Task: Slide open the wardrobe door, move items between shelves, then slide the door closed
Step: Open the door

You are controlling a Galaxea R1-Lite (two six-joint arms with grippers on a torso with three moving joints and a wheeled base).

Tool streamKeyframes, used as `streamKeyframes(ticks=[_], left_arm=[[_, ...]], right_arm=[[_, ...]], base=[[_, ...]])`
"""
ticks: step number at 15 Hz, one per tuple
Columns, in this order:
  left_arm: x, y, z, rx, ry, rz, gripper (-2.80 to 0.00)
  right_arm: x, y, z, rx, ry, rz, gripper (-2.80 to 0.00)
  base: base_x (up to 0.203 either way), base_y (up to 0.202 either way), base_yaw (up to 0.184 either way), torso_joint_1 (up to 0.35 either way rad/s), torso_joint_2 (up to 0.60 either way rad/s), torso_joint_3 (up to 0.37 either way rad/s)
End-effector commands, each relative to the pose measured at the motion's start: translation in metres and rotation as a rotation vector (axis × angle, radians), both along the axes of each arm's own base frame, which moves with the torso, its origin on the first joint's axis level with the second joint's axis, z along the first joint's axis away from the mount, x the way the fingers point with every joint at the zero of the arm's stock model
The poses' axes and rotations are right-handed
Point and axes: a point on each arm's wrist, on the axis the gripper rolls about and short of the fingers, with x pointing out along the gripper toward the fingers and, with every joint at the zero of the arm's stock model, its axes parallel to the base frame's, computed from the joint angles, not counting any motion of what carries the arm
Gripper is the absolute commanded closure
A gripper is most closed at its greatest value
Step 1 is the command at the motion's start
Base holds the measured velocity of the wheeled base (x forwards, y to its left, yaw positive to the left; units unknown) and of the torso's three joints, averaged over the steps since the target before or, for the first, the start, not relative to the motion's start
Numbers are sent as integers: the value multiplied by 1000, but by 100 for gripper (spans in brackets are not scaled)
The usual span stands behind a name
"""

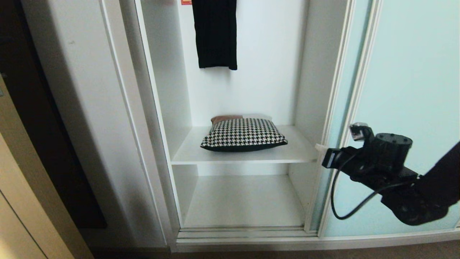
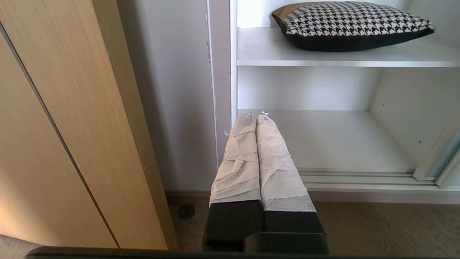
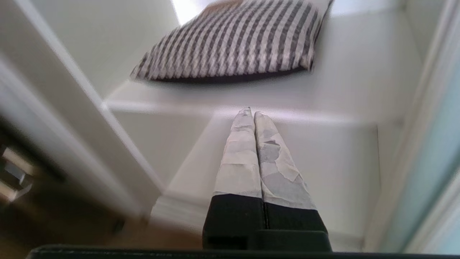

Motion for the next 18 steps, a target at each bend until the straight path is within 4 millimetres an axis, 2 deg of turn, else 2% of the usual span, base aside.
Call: streamKeyframes(ticks=[1,7,10,12,15,18], left_arm=[[0,0,0,0,0,1,0],[0,0,0,0,1,-1,0],[0,0,0,0,1,1,0],[0,0,0,0,1,1,0],[0,0,0,0,1,0,0],[0,0,0,0,-1,1,0]], right_arm=[[-57,-3,18,-12,-32,24,0],[-168,-21,11,-64,-54,5,0],[-199,-29,36,-57,-171,-52,0],[-223,-32,44,-91,-208,-56,0],[-267,-40,47,-117,-233,-57,0],[-303,-48,36,-141,-167,-121,0]], base=[[0,0,0,0,0,0],[0,0,0,0,0,0],[0,0,0,0,0,0],[0,0,0,0,0,0],[0,0,0,0,0,0],[0,0,0,0,0,0]])
